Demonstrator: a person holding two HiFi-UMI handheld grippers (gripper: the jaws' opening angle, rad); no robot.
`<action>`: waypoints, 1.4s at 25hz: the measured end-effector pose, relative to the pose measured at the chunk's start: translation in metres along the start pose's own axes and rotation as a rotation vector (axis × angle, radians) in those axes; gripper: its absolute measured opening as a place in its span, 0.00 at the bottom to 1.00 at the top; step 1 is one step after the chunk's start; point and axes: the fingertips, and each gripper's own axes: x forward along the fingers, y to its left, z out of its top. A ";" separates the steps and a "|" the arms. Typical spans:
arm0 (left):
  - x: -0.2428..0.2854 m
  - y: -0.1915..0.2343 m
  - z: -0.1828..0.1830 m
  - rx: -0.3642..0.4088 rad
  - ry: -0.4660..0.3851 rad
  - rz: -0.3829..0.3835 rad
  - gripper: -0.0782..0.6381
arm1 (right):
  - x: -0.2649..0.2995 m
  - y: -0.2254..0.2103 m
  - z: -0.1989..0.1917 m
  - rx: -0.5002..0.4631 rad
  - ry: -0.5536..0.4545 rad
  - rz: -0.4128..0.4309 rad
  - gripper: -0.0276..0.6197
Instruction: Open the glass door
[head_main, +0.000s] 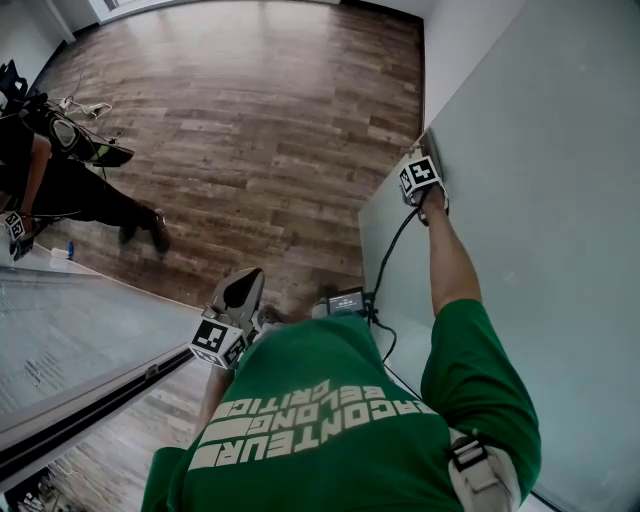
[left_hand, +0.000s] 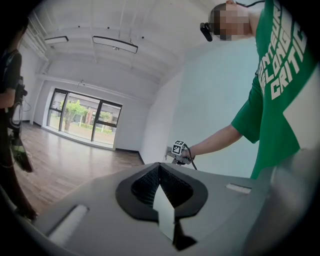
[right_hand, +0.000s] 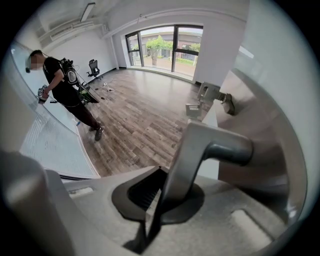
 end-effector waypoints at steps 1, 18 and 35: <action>0.003 -0.001 0.003 -0.002 0.004 -0.004 0.12 | -0.001 -0.006 0.001 0.007 0.001 -0.002 0.03; 0.044 -0.006 0.018 0.009 0.021 -0.037 0.12 | -0.017 -0.087 -0.010 0.117 0.017 -0.044 0.03; 0.068 -0.016 0.024 0.011 0.021 -0.096 0.12 | -0.049 -0.107 -0.047 0.208 0.188 -0.101 0.22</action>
